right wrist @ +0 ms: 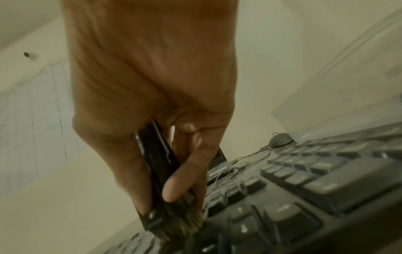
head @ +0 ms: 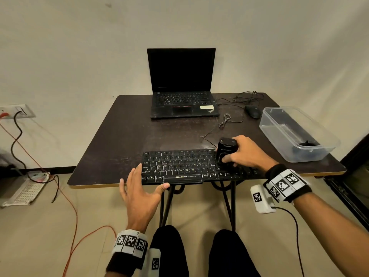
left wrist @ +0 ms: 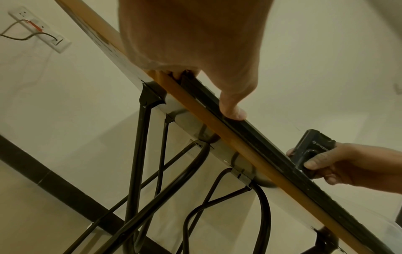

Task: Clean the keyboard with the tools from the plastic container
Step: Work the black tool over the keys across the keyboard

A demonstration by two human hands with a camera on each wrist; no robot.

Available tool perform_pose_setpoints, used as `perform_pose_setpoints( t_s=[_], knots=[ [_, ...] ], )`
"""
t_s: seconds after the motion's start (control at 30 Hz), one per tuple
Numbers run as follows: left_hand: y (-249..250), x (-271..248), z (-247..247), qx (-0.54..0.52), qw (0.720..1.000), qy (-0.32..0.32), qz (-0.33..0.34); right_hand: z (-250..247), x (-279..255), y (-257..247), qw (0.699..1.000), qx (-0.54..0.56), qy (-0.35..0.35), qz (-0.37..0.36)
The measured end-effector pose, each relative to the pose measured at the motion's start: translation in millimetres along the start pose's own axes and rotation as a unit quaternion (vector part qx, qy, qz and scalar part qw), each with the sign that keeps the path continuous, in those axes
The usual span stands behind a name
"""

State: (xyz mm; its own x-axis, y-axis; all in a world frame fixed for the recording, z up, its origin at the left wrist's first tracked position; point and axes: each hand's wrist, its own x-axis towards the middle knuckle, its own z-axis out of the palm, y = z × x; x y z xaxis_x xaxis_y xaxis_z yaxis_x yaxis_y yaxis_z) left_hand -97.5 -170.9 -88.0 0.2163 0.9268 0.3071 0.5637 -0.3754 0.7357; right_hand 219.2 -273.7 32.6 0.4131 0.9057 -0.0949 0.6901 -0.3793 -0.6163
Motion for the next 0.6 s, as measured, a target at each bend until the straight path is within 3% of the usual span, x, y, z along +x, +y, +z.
perform_pose_setpoints(
  t_s=[0.1, 0.23, 0.37, 0.5, 0.6],
  knots=[
    [-1, 0, 1, 0.003, 1.000, 0.002, 0.003, 2, 0, -2, 0.998, 0.015, -0.056, -0.010],
    [-1, 0, 1, 0.003, 1.000, 0.000, 0.002, 7, -2, -1, 1.000, 0.014, 0.016, -0.016],
    [-1, 0, 1, -0.002, 1.000, 0.004, 0.004, 9, -1, -6, 0.999, 0.018, -0.031, -0.021],
    [-2, 1, 2, 0.007, 1.000, 0.004, 0.005, 10, 0, -9, 1.000, 0.007, 0.026, -0.015],
    [-3, 1, 2, 0.005, 1.000, 0.004, 0.008, 12, -2, -19, 0.999, -0.015, -0.029, -0.024]
  ],
)
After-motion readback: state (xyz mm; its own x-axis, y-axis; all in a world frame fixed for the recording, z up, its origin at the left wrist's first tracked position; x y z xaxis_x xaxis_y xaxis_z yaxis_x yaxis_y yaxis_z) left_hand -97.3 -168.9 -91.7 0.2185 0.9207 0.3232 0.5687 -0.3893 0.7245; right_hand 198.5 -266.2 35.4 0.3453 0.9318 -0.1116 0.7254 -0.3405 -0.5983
